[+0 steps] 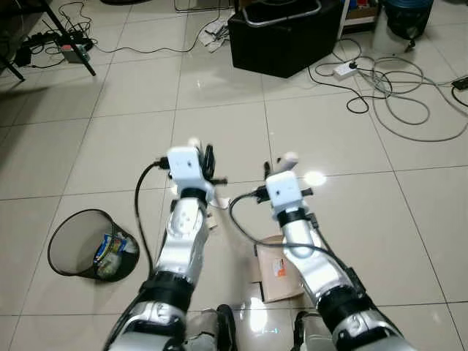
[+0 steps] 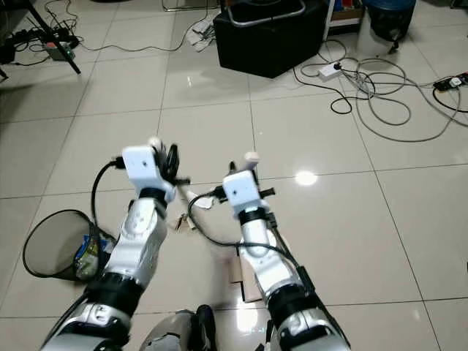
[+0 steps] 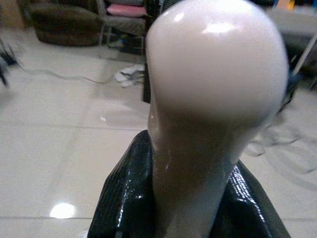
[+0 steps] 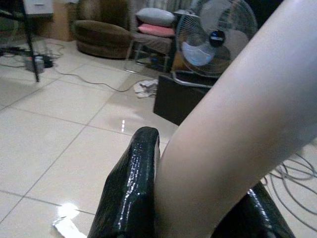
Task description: Sweep floor
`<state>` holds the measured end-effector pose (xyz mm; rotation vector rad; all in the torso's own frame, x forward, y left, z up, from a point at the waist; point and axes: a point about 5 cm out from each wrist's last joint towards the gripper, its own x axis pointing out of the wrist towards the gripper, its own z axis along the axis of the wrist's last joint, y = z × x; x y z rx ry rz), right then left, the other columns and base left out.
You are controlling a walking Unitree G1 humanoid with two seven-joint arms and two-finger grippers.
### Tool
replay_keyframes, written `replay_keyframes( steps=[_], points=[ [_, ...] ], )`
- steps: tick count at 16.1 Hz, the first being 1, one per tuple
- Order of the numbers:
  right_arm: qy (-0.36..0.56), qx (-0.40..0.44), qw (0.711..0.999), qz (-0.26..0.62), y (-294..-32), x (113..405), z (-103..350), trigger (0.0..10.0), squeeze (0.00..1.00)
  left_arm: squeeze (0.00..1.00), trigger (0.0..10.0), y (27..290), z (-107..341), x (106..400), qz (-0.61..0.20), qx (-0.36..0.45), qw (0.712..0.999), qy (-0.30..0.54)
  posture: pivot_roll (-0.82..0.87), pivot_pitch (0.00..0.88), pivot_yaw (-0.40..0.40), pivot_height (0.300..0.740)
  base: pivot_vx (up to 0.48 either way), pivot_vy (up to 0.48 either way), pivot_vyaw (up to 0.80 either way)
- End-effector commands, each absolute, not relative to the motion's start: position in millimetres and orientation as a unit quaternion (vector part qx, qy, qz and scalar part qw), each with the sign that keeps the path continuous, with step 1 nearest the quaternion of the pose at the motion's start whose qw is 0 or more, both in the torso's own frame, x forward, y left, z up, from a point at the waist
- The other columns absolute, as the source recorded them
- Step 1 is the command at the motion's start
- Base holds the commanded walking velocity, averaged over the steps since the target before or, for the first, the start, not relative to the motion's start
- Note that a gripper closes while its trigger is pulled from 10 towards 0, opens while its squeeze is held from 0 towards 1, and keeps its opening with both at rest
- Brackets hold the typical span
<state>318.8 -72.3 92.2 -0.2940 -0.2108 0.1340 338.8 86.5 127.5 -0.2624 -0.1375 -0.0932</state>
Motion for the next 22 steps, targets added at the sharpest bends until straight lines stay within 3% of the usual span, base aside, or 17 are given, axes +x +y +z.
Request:
replay_keyframes(
  steps=[1, 4, 9, 13, 16, 18, 20, 22],
  points=[
    [-0.102, -0.13, 0.984, 0.067, -69, 318, 91, 10.0, 0.0, 0.0, 10.0, 82, 141, 341, -0.066, -0.167, 0.98, -0.086, -0.02, 0.231, 0.144, 0.74, 0.0, 0.0, 0.0],
    [-0.1, -0.126, 0.986, 0.053, -78, 323, 92, 10.0, 0.0, 0.0, 10.0, 84, 154, 344, -0.085, -0.192, 0.973, -0.099, -0.02, 0.198, 0.14, 0.74, 0.0, 0.0, 0.0],
    [-0.104, -0.08, 0.991, 0.001, -107, 331, 101, 10.0, 0.0, 0.0, 10.0, 103, 179, 354, -0.172, -0.081, 0.972, -0.135, -0.03, 0.111, 0.135, 0.74, 0.0, 0.0, 0.0],
    [-0.104, -0.05, 0.993, -0.028, -127, 329, 101, 10.0, 0.0, 0.0, 10.0, 137, 196, 360, -0.179, -0.073, 0.969, -0.154, -0.03, 0.053, 0.133, 0.74, 0.0, 0.0, 0.0],
    [-0.097, -0.022, 0.995, -0.008, -129, 329, 107, 10.0, 0.0, 0.0, 10.0, 169, 178, 354, -0.155, 0.0, 0.982, -0.106, -0.06, 0.0, 0.137, 0.74, 0.0, 0.0, 0.0],
    [-0.114, 0.009, 0.993, -0.005, -130, 329, 131, 10.0, 0.0, 0.0, 10.0, 189, 143, 334, -0.118, 0.018, 0.992, -0.049, -0.08, 0.0, 0.136, 0.74, 0.0, 0.0, 0.0],
    [-0.123, 0.014, 0.992, -0.002, -129, 329, 139, 10.0, 0.0, 0.0, 10.0, 193, 136, 329, -0.111, 0.024, 0.993, -0.039, -0.09, 0.0, 0.133, 0.74, 0.0, 0.0, 0.0],
    [-0.14, 0.051, 0.989, 0.023, -122, 328, 172, 10.0, 0.0, 0.0, 10.0, 203, 115, 304, -0.059, 0.058, 0.996, -0.017, -0.09, 0.0, 0.11, 0.74, 0.0, 0.0, 0.4]
  ],
)
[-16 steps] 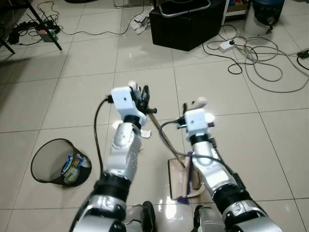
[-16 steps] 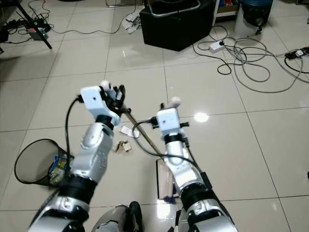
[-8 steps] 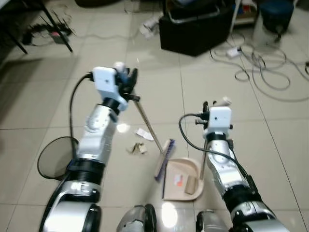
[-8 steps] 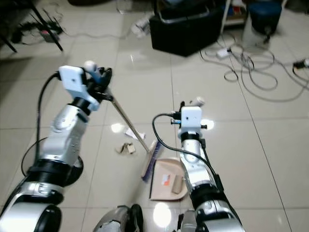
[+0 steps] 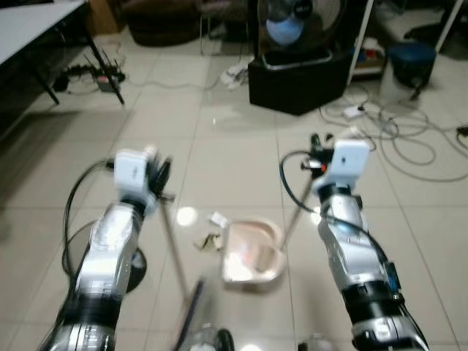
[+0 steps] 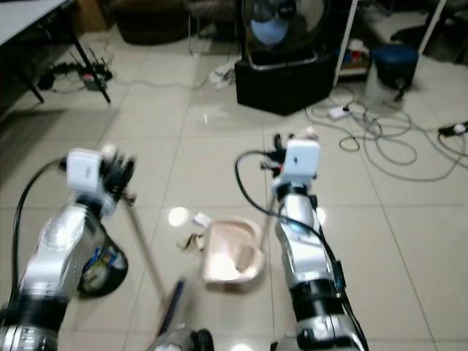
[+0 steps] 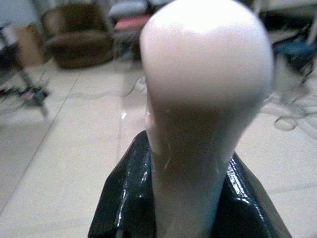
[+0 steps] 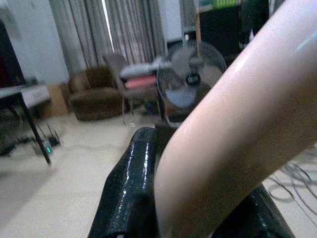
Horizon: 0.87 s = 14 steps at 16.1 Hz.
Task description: Sweep floor
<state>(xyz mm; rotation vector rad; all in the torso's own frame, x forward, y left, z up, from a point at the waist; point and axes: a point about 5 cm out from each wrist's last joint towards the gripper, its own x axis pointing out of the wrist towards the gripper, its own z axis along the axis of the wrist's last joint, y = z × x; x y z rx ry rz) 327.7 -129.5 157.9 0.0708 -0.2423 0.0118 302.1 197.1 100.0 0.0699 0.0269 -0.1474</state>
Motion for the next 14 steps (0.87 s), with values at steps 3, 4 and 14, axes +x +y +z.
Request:
replay_keyframes(
  steps=[3, 4, 14],
  points=[
    [-0.141, 0.073, 0.987, 0.036, -117, 327, 186, 10.0, 0.0, 0.0, 10.0, 205, 108, 292, -0.048, 0.072, 0.996, -0.009, -0.09, 0.0, 0.104, 0.74, 0.0, 0.0, 0.8],
    [-0.148, 0.076, 0.985, 0.041, -115, 328, 195, 10.0, 0.0, 0.0, 10.0, 204, 105, 284, -0.051, 0.085, 0.995, -0.002, -0.08, 0.0, 0.093, 0.74, 0.0, 0.0, 0.8],
    [-0.175, 0.099, 0.976, 0.083, -113, 325, 277, 10.0, 0.0, 0.0, 10.0, 186, 108, 253, -0.051, 0.115, 0.992, -0.002, -0.09, 0.0, 0.082, 0.74, 0.0, 0.0, 0.8]
  ],
)
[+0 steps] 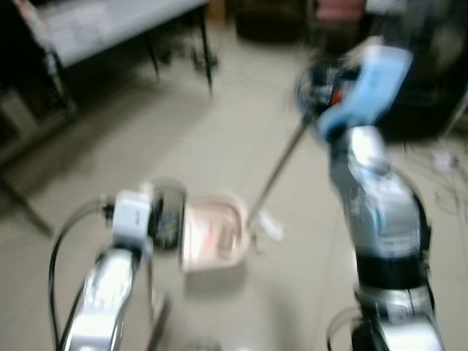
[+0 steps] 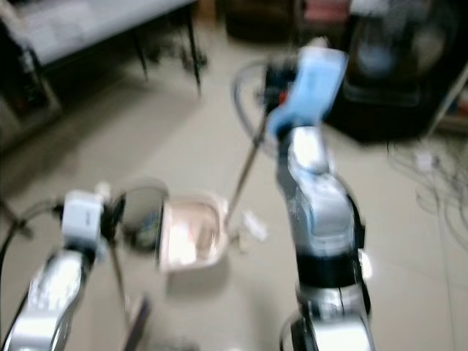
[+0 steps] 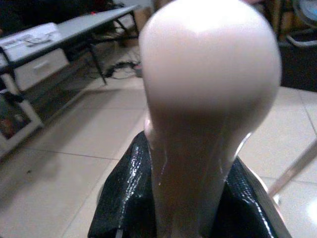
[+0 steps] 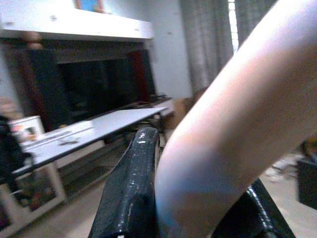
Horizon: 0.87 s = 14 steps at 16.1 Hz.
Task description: Sweep floor
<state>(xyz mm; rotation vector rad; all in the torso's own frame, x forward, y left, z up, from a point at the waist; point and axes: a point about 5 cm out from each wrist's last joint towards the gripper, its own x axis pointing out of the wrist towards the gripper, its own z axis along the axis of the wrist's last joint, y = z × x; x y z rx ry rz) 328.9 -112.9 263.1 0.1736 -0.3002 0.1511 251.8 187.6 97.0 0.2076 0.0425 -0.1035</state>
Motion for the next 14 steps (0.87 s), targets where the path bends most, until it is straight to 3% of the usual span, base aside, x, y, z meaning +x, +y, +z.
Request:
replay_keyframes(
  steps=[1, 2, 14],
  points=[
    [-0.173, 0.1, 0.977, 0.08, -114.1, 325.5, 280.2, 10.0, 0.0, 0.0, 10.0, 186.2, 109.6, 253.1, -0.047, 0.118, 0.992, 0.002, -0.09, 0.0, 0.079, 0.74, 0.315, 0.0, 0.8],
    [-0.17, 0.099, 0.978, 0.068, -117.5, 326.4, 279.2, 10.0, 0.0, 0.0, 10.0, 186.6, 108.6, 252.4, -0.04, 0.119, 0.992, 0.007, -0.09, 0.0, 0.08, 0.74, 0.334, 0.0, 0.8],
    [-0.163, 0.106, 0.978, 0.071, -117.4, 326.8, 276.0, 10.0, 0.0, 0.0, 10.0, 183.1, 113.5, 259.2, -0.017, 0.104, 0.994, -0.004, -0.07, 0.0, 0.042, 0.74, 0.352, 0.0, 0.0]
  ],
)
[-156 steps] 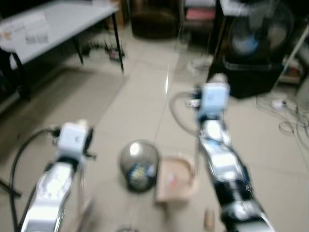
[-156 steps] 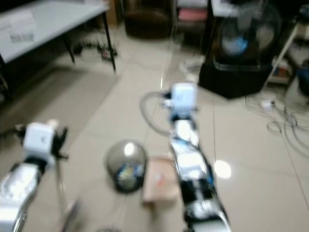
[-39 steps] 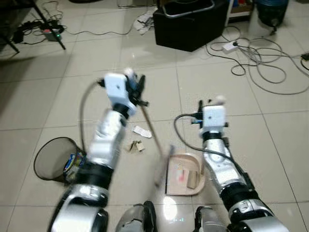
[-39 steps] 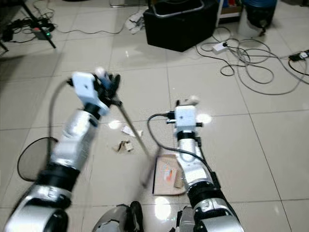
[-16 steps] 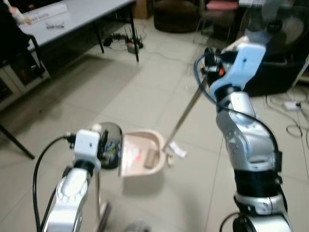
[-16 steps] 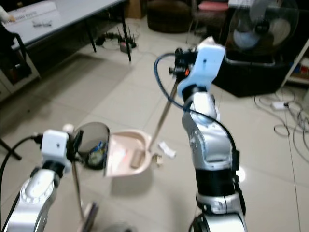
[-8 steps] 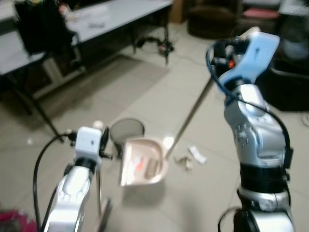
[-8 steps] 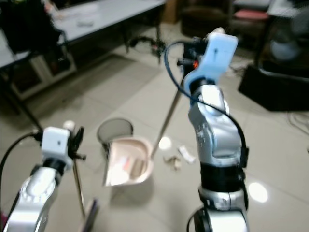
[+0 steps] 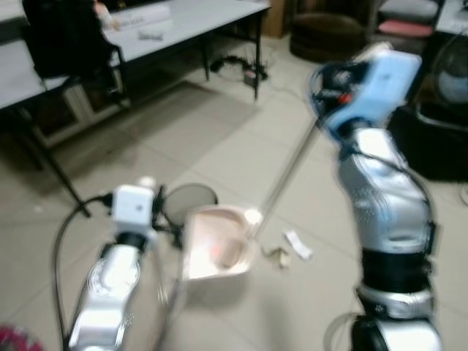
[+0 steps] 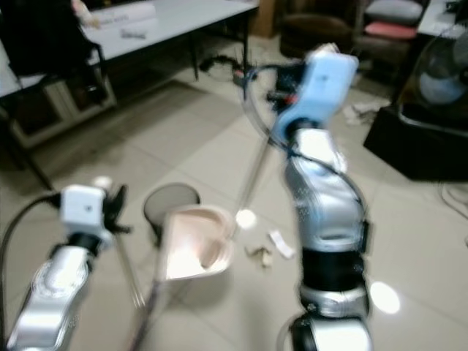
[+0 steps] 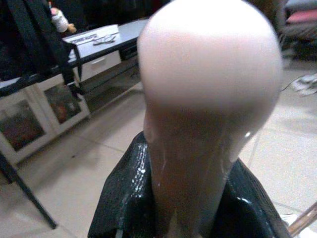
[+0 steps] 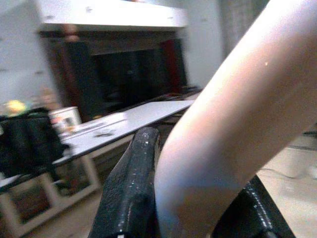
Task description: Sweep floor
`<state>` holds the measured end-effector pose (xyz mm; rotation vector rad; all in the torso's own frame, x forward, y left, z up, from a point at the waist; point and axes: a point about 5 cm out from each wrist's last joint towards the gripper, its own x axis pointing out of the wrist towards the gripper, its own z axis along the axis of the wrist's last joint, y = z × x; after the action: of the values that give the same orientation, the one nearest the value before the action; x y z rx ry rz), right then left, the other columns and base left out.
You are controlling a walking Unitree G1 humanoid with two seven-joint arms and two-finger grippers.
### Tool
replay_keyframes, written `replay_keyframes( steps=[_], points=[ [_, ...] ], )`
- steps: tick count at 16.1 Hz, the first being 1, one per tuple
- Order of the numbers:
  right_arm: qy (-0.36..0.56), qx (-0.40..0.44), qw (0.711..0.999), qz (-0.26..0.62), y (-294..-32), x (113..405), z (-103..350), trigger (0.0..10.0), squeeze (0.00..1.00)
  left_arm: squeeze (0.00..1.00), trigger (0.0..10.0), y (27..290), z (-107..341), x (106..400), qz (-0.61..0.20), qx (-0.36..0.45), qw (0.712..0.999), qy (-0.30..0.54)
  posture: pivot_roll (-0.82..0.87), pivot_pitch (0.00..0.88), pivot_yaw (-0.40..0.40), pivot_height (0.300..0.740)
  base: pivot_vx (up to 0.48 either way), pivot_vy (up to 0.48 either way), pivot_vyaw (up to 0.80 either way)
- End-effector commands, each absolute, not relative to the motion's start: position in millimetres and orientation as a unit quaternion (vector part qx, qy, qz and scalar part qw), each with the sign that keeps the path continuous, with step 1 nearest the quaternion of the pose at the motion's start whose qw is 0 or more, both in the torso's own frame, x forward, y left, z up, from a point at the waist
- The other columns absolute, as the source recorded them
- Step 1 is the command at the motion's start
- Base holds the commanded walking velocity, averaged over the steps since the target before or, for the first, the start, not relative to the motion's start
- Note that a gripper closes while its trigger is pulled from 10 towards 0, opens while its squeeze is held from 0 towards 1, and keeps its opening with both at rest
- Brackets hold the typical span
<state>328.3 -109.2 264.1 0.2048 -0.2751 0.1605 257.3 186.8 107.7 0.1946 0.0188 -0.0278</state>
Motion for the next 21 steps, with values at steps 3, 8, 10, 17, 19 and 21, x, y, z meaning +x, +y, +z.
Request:
replay_keyframes(
  steps=[3, 8, 10, 17, 19, 21],
  points=[
    [-0.166, 0.107, 0.978, 0.066, -116.8, 328.5, 276.4, 10.0, 0.0, 0.0, 10.0, 184.2, 112.6, 258.9, -0.014, 0.105, 0.994, -0.002, -0.06, 0.0, 0.04, 0.74, 0.354, 0.0, 0.18],
    [-0.171, 0.121, 0.977, 0.049, -121.4, 330.8, 276.8, 10.0, 0.0, 0.0, 10.0, 184.5, 112.3, 260.7, -0.015, 0.105, 0.994, 0.0, -0.06, 0.0, 0.043, 0.74, 0.354, 0.0, 0.33],
    [-0.172, 0.119, 0.977, 0.049, -121.9, 330.3, 276.3, 10.0, 0.0, 0.0, 10.0, 184.3, 111.7, 260.6, -0.017, 0.104, 0.994, 0.002, -0.07, 0.0, 0.048, 0.74, 0.356, 0.0, 0.0],
    [-0.169, 0.12, 0.977, 0.044, -125.1, 332.0, 275.1, 10.0, 0.0, 0.0, 10.0, 184.0, 111.6, 262.6, -0.021, 0.105, 0.994, 0.005, -0.07, 0.0, 0.054, 0.74, 0.358, 0.0, 0.0],
    [-0.169, 0.121, 0.977, 0.043, -126.0, 332.5, 275.1, 10.0, 0.0, 0.0, 10.0, 184.0, 111.3, 262.7, -0.021, 0.105, 0.994, 0.006, -0.07, 0.0, 0.053, 0.74, 0.36, 0.0, 0.0],
    [-0.169, 0.12, 0.977, 0.045, -126.0, 333.1, 276.2, 10.0, 0.0, 0.0, 10.0, 184.2, 111.1, 262.8, -0.02, 0.104, 0.994, 0.007, -0.07, 0.0, 0.052, 0.74, 0.358, 0.0, 0.0]
  ],
)
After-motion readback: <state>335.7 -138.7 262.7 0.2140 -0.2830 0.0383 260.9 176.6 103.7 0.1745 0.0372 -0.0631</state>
